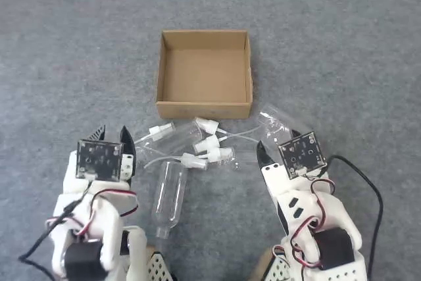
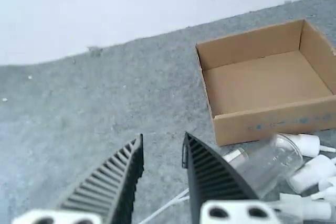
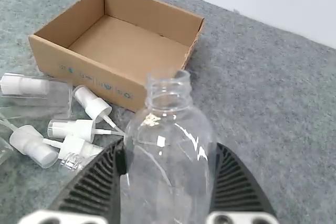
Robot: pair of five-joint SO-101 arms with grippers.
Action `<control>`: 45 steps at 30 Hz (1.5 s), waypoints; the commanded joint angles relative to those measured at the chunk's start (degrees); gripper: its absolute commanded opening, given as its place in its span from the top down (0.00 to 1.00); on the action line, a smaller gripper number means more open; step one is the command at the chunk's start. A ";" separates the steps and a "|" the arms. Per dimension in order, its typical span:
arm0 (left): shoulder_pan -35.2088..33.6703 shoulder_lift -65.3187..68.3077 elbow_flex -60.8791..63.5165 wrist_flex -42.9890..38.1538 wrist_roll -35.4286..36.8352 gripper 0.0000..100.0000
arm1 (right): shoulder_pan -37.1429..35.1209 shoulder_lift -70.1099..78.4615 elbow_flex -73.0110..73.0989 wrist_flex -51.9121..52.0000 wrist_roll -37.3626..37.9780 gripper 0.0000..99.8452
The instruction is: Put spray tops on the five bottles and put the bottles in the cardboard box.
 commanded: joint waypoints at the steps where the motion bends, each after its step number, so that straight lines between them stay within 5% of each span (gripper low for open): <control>1: -0.18 8.35 -5.58 0.53 -2.29 0.89 | -0.31 -1.10 -0.26 -1.54 -0.79 0.92; 15: 0.00 45.10 -17.63 1.32 -4.48 0.81 | 0.04 -1.10 -0.26 -1.54 -0.70 0.92; 34: 23.82 68.48 -23.87 1.32 -12.92 0.85 | 6.37 -1.10 -0.35 -3.47 -2.55 0.92; 45: 31.56 77.71 -23.87 -1.23 -17.05 0.86 | 7.52 -1.10 -0.44 -3.56 -2.64 0.92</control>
